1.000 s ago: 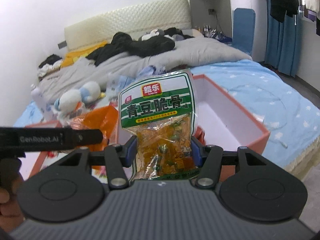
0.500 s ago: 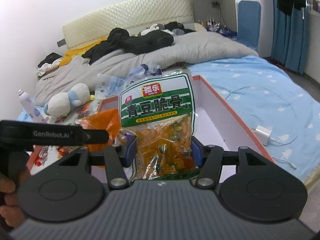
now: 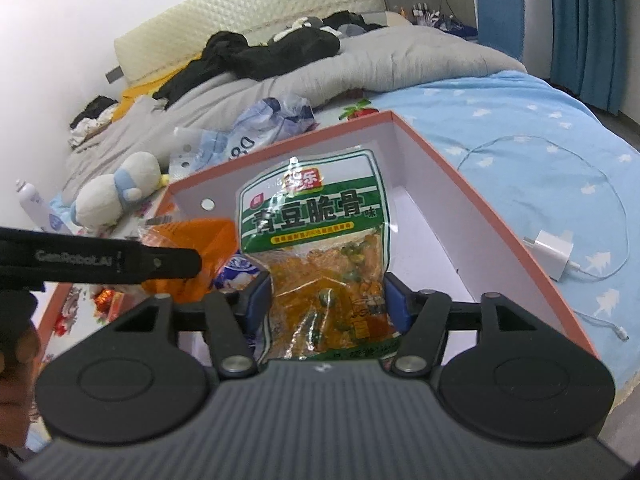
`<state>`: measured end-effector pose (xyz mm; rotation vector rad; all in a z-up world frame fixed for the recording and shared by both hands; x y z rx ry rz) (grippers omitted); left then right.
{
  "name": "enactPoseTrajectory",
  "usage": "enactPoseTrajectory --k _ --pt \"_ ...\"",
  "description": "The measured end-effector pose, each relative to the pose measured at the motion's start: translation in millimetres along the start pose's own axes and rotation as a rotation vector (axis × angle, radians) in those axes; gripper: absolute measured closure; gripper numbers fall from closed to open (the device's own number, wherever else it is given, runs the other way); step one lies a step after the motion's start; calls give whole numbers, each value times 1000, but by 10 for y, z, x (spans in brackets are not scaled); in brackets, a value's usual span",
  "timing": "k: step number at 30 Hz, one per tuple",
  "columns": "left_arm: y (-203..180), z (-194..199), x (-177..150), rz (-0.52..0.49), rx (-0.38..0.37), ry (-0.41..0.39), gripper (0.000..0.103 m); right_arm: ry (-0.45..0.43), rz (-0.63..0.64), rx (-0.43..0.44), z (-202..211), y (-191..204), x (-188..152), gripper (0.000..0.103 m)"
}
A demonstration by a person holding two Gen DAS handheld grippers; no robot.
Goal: Organize snacks
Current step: 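Carry both held snacks over the pink box, then open both grippers to drop the snacks into the pink box, then raise both grippers out of the pink box back over the pile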
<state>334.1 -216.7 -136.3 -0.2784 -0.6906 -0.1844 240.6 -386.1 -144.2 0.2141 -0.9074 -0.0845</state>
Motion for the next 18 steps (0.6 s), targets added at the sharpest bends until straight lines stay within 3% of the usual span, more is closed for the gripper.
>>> enactPoseTrajectory --k 3,18 --pt "13 62 -24 -11 2 -3 21 -3 -9 -5 51 4 2 34" --pt "51 1049 -219 -25 -30 -145 21 -91 -13 14 723 358 -56 34"
Point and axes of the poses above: each gripper's, at about its wrist camera, not at the fingertips, and z roughly against the way its jaws point, y to its left, x to its top, the point moved 1 cm from there along -z, roughly the way its jaws point, and after that the axes turned 4 degrees about -y, right-handed, at the moved point
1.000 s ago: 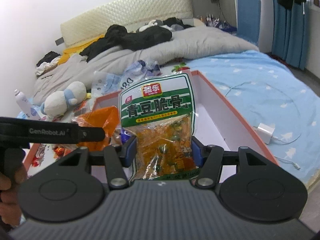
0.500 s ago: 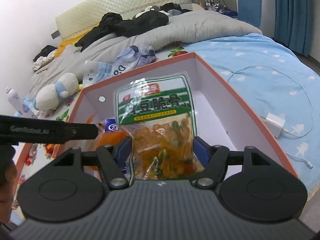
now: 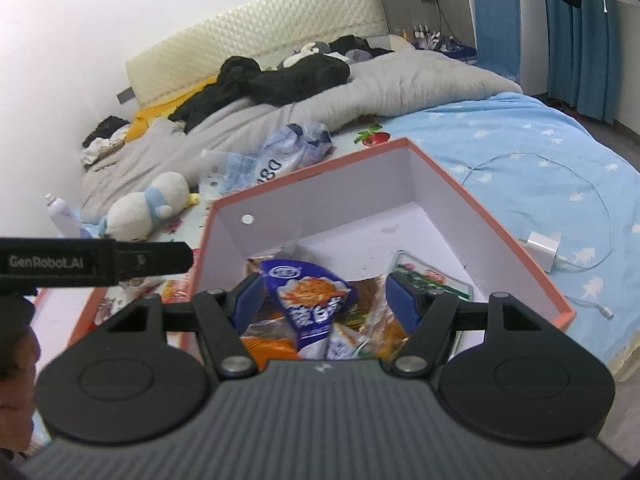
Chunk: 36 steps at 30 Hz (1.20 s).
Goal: Organize snacks
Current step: 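Raise both grippers out of the pink box back over the pile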
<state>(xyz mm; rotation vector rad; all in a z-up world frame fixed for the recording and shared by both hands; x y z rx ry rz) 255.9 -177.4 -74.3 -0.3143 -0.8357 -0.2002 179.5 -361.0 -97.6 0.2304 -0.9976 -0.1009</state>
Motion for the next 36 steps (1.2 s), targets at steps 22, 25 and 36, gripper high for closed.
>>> enactPoseTrajectory --k 22,25,36 --pt "242 1336 -741 69 88 -130 17 -38 57 177 611 563 -580 34" --pt "271 1468 -881 60 106 -140 17 -38 87 190 670 665 -657 34" --pt "679 1568 -1267 149 154 -96 17 -21 203 223 658 1106 -953 34"
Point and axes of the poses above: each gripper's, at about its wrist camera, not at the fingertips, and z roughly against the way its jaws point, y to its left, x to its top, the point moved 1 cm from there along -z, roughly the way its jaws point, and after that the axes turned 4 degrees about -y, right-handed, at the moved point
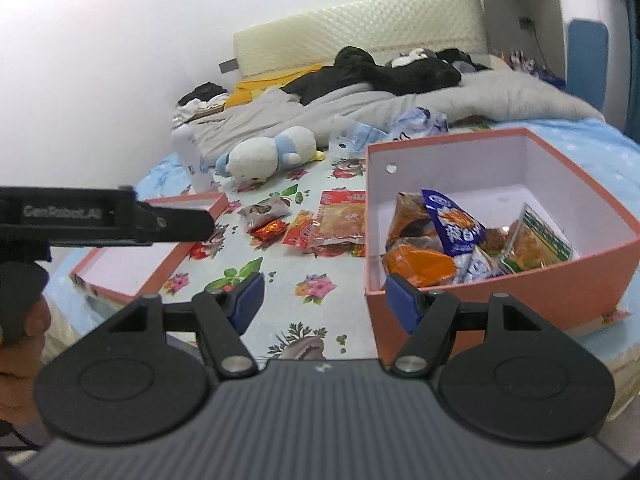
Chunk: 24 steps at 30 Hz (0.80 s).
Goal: Organize snacks
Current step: 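Raise both grippers out of the pink box back over the pile, then grasp the red foil-wrapped snack with the left gripper while the right grasps the red strip pack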
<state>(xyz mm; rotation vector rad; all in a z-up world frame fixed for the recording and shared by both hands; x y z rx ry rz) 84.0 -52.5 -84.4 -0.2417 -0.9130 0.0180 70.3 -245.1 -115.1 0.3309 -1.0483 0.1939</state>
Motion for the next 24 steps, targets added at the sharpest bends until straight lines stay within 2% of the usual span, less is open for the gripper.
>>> enactPoseTrajectory --k 5,10,17,21,24 --pt "162 -328 -31 19 23 55 17 -4 87 -26 -180 140 -37 34" --pt "325 -623 38 -13 66 30 17 20 147 -22 -387 274 -47 34" --pt "731 -1159 316 -35 86 60 17 42 217 2 -756 541 18 35" --pt "1052 -1585 389 -25 154 120 17 37 270 -1 -1037 693 2 35" --pt "1239 -1851 340 -27 174 161 17 34 294 -22 -1260 746 -32 35"
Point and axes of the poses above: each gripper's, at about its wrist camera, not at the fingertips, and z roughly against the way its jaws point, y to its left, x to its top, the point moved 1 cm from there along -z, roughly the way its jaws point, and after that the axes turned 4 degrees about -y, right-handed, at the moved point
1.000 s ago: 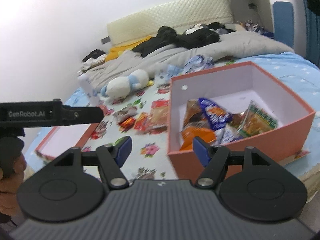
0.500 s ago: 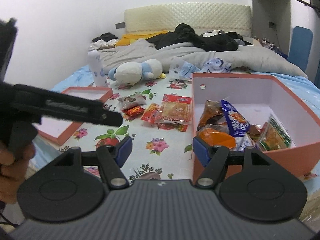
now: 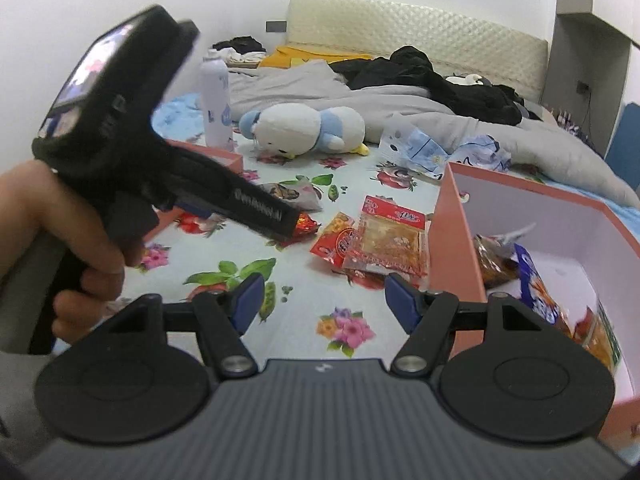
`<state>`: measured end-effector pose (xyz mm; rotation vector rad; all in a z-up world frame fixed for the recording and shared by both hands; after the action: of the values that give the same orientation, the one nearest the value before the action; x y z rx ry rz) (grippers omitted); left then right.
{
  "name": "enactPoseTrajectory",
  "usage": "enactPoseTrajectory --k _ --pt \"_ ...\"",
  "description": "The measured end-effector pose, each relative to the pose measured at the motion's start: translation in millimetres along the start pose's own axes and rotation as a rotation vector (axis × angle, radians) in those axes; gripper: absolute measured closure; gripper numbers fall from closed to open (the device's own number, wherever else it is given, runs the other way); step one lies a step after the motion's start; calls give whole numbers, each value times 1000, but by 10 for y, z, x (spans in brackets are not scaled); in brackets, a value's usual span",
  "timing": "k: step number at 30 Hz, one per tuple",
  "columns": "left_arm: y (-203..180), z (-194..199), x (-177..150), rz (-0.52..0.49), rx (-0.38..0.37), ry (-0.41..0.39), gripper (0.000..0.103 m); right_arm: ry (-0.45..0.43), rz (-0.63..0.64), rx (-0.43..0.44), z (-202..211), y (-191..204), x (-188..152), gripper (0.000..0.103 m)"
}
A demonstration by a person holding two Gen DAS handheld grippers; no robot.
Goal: Organize snacks
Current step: 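Grasp the red foil-wrapped snack with the left gripper while the right grasps the red strip pack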
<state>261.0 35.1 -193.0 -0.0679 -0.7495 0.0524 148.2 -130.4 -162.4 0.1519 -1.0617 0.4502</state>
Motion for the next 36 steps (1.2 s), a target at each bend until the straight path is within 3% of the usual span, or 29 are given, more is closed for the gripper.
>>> enactPoseTrajectory --k 7,12,21,26,29,34,36 --pt "198 -471 -16 -8 21 47 17 7 39 -77 -424 59 -68 35" --pt "241 -707 154 -11 34 62 18 31 97 -115 -705 86 -111 35" --pt "148 -1154 451 -122 25 87 19 77 264 -119 -1240 216 -156 35" --pt "128 -1345 470 -186 12 121 24 63 377 -99 -1455 387 -146 41" --pt "134 -1390 477 -197 -4 126 28 70 423 -102 -1583 478 -151 51" --pt "91 -1419 433 -241 -14 133 43 73 472 -144 -1749 545 -156 59" --pt "99 -1413 433 -218 -42 139 52 89 468 -144 -1786 537 -142 70"
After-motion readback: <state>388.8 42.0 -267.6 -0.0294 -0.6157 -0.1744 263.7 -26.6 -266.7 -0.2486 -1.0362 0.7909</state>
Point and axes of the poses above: each gripper's, at about its wrist camera, not at the fingertips, and z roughly against the way its jaws point, y to its left, x to its top, the point moved 1 cm from there along -z, roughly the way its jaws point, and after that the axes turned 4 degrees about -y, right-handed, at the moved point
